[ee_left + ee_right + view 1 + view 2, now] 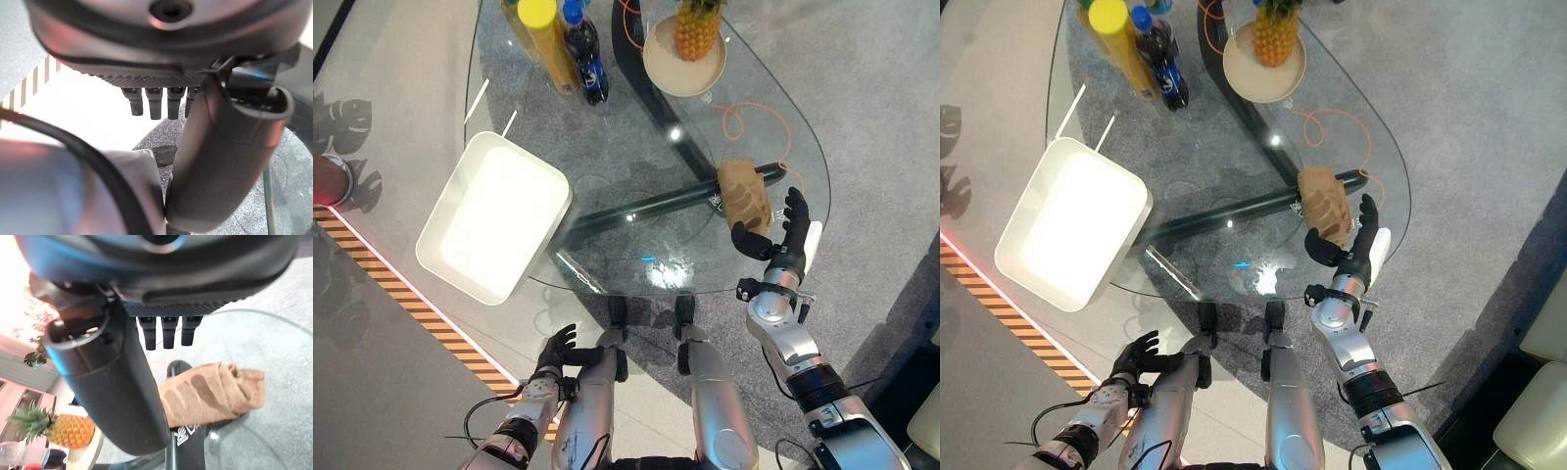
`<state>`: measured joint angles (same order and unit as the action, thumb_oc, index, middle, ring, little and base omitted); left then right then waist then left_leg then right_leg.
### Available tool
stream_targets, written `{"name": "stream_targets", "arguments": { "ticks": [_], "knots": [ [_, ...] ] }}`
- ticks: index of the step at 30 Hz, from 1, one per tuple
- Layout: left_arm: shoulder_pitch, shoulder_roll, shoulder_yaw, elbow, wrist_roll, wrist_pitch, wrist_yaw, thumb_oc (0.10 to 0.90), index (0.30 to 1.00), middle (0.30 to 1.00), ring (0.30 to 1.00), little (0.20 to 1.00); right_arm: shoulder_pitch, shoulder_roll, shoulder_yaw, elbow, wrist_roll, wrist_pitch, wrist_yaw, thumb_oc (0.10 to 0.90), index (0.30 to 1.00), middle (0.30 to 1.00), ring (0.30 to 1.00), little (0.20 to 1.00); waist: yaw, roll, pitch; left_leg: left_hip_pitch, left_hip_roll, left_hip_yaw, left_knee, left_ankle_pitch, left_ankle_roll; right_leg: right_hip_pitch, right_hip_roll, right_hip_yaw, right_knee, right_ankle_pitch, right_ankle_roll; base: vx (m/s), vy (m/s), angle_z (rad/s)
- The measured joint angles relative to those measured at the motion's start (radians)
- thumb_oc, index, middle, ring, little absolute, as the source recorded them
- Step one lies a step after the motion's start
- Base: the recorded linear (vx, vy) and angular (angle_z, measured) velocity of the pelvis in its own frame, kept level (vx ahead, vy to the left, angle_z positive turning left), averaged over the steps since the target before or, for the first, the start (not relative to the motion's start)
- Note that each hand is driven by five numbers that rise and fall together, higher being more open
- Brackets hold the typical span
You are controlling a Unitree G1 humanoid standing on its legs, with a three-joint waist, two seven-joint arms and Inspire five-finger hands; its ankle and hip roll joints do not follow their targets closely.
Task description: Wipe the table with a cloth and put it in the basket.
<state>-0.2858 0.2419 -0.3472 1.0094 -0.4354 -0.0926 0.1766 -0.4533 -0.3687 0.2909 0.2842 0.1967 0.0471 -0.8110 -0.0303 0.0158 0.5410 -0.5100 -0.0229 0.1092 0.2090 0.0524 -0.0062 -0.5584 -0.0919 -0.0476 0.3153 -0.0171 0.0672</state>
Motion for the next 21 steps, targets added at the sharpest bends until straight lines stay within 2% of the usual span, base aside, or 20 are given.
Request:
{"name": "stream_targets", "arguments": {
  "ticks": [8,17,21],
  "knots": [
    [-0.033,-0.004,-0.004,-0.034,-0.019,-0.001,0.007,0.8,0.9,0.9,0.9,0.9,-0.058,-0.032,0.003,-0.042,-0.004,0.017,-0.06,0.8,0.9,0.9,0.9,0.9,0.028,0.005,0.002,-0.114,-0.008,-0.01,0.058,-0.002,-0.001,-0.123,-0.011,0.0,0.083,-0.021,-0.005,0.04,0.029,0.06],
    [-0.046,-0.004,-0.002,-0.088,-0.044,-0.001,0.012,0.8,0.9,0.9,0.9,0.9,-0.114,-0.036,0.003,-0.043,-0.003,0.093,-0.114,0.8,0.9,0.9,0.9,0.9,0.029,0.008,0.002,-0.226,-0.013,-0.015,0.114,-0.005,-0.001,-0.231,-0.016,0.002,0.138,-0.026,-0.01,0.02,0.016,0.02],
    [-0.065,-0.002,-0.003,-0.088,-0.061,-0.001,0.012,0.8,0.9,0.9,0.9,0.9,-0.125,-0.038,0.002,-0.035,0.0,0.116,-0.175,0.8,0.9,0.9,0.9,0.9,0.028,0.01,0.002,-0.271,-0.012,-0.015,0.142,-0.009,0.004,-0.273,-0.016,0.003,0.154,-0.028,-0.013,0.0,0.0,0.0]
  ]
}}
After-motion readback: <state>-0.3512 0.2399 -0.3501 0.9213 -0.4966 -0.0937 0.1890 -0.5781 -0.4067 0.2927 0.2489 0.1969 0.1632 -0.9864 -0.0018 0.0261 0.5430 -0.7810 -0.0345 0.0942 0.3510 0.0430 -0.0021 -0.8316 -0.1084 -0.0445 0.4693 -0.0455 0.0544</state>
